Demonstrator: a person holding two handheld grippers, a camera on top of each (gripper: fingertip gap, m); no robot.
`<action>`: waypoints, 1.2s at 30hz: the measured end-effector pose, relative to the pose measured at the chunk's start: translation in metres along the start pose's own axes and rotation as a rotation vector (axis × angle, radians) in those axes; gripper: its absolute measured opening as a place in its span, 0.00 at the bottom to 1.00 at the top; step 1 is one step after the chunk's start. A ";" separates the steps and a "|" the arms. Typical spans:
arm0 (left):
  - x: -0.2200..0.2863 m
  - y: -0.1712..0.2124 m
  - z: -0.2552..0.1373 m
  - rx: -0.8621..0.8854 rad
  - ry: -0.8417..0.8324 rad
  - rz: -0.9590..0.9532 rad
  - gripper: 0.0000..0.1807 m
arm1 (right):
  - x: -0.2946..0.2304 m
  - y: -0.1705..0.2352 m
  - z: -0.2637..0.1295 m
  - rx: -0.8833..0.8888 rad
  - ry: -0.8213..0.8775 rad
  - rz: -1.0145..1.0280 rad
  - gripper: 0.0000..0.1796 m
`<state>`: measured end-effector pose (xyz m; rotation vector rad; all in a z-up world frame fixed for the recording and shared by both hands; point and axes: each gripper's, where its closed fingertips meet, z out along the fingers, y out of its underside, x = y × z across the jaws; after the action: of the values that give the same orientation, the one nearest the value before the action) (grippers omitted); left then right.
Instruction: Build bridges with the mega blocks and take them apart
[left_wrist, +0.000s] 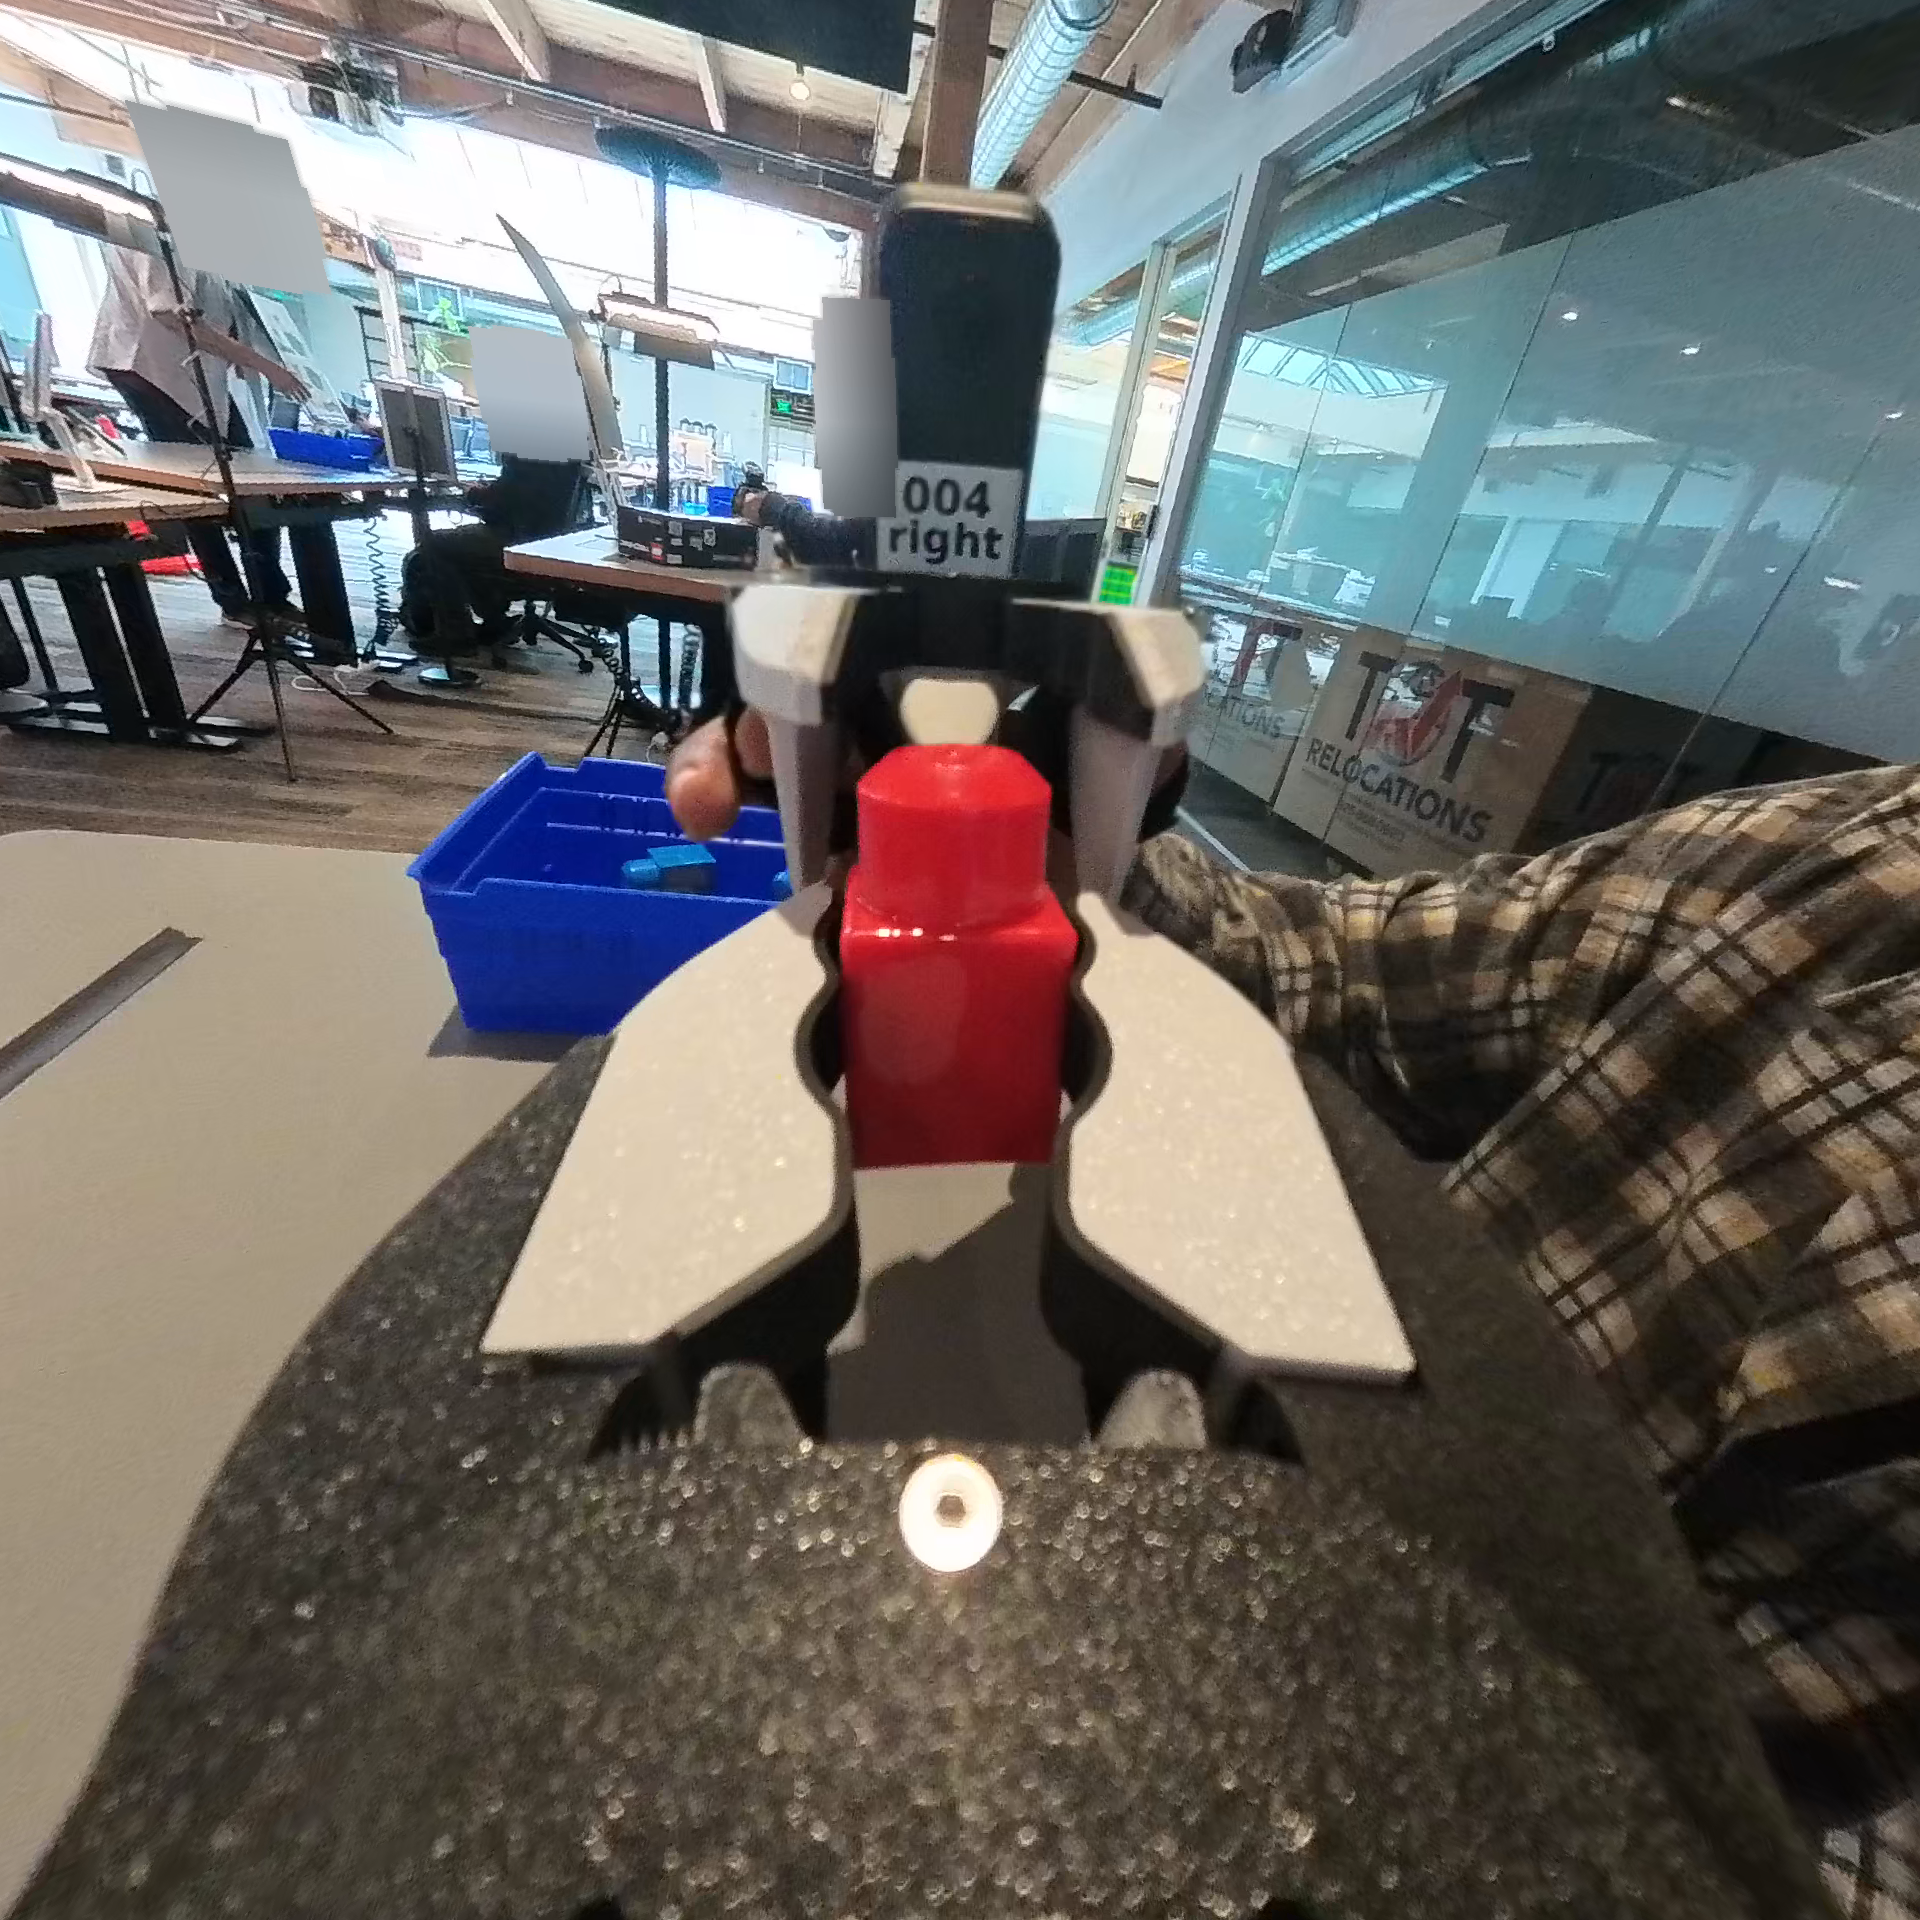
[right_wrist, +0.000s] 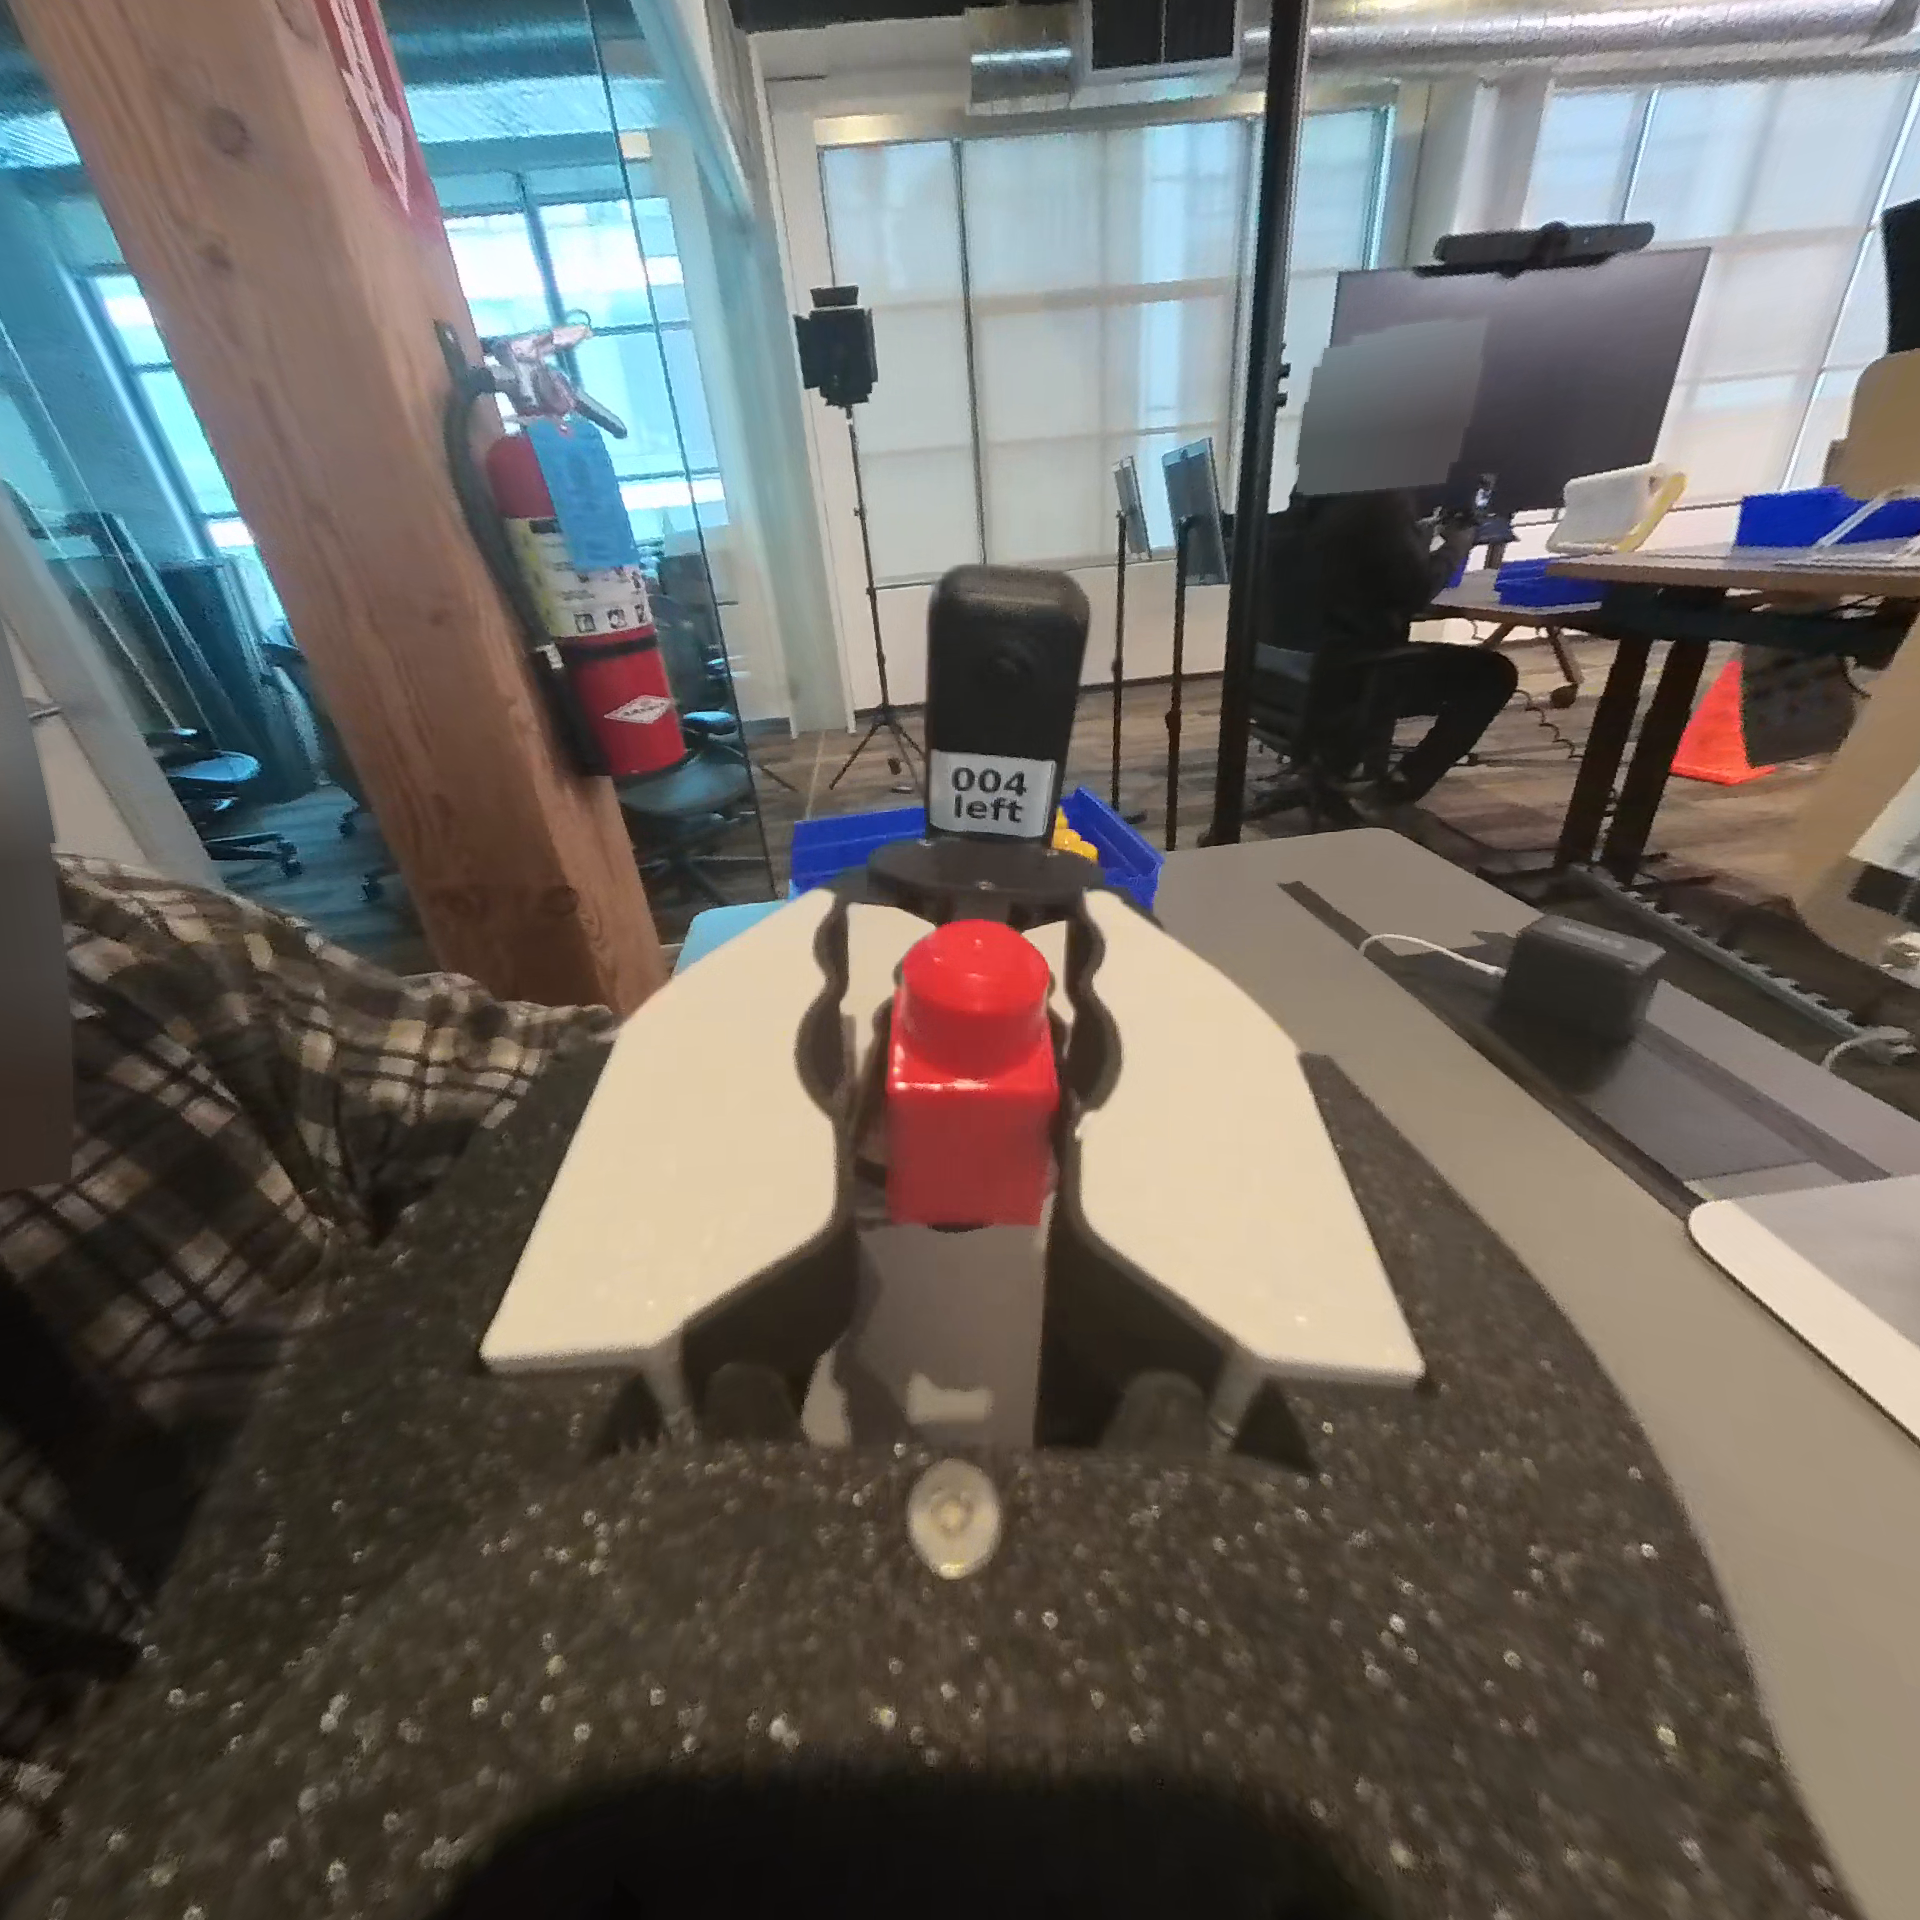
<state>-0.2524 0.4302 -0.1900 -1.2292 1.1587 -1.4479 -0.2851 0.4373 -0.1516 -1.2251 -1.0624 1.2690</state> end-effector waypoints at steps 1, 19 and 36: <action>0.001 -0.001 0.000 0.003 0.002 0.000 0.21 | 0.001 0.002 0.002 -0.010 -0.002 0.003 0.21; 0.010 0.002 0.010 -0.034 0.046 -0.023 0.52 | 0.064 -0.012 -0.177 -0.274 0.555 -0.060 0.16; 0.009 0.005 0.009 -0.061 0.026 -0.001 0.47 | 0.071 0.101 -0.382 -0.477 1.009 0.209 0.24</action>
<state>-0.2442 0.4191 -0.1925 -1.2556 1.2277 -1.4423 0.0886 0.4776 -0.2920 -2.0576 -0.4771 0.3726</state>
